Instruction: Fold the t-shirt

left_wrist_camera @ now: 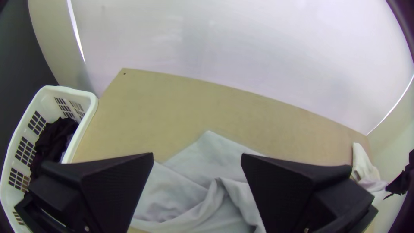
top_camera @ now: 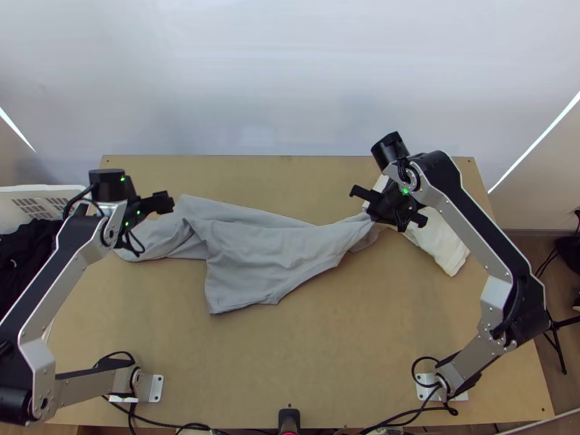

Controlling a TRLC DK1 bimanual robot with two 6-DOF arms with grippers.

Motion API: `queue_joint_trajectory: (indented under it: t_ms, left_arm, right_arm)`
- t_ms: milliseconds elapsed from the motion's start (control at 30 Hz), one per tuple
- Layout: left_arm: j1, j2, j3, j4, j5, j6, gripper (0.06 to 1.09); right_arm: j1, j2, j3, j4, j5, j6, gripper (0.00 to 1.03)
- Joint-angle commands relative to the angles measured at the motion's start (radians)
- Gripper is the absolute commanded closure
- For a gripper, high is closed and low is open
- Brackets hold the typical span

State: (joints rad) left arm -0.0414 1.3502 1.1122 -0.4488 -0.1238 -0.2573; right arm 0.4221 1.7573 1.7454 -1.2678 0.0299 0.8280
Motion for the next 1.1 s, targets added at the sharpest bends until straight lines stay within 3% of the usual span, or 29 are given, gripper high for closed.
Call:
queue_joint_trajectory:
  t_ms: [0, 200, 333, 533, 767, 800, 833, 867, 933, 1067]
  left_arm:
    - [-0.046, 0.118, 0.086, -0.027, 0.001, 0.02, 0.1]
    - [-0.083, 0.276, 0.121, -0.171, 0.033, 0.185, 0.1]
    - [-0.097, 0.305, 0.14, -0.284, 0.033, 0.23, 0.11]
    - [-0.084, 0.414, 0.196, -0.326, 0.027, 0.242, 0.11]
    - [-0.078, 0.484, 0.198, -0.241, 0.029, 0.283, 0.11]
    - [-0.08, 0.491, 0.192, -0.24, 0.029, 0.294, 0.14]
    - [-0.083, 0.494, 0.19, -0.232, 0.029, 0.3, 0.24]
    - [-0.081, 0.494, 0.192, -0.202, 0.027, 0.291, 0.42]
    - [-0.08, 0.48, 0.207, -0.156, 0.029, 0.288, 1.02]
    - [-0.058, 0.497, 0.311, -0.105, 0.035, 0.243, 1.05]
  right_arm:
    - [0.018, -0.053, -0.078, 0.001, 0.007, -0.013, 1.0]
    - [0.018, -0.082, -0.153, 0.019, 0.005, -0.012, 1.0]
    - [0.017, -0.091, -0.147, 0.03, 0.007, -0.013, 1.0]
    - [0.017, -0.093, -0.145, 0.051, 0.007, -0.012, 1.0]
    - [0.018, -0.096, -0.145, 0.073, 0.007, -0.013, 1.0]
    - [0.017, -0.096, -0.145, 0.076, 0.007, -0.013, 1.0]
    - [0.017, -0.096, -0.144, 0.077, 0.007, -0.013, 1.0]
    - [0.018, -0.096, -0.145, 0.079, 0.007, -0.013, 1.0]
    - [0.018, -0.096, -0.145, 0.087, 0.007, -0.012, 1.0]
    - [0.017, -0.088, -0.144, 0.114, 0.007, -0.007, 1.0]
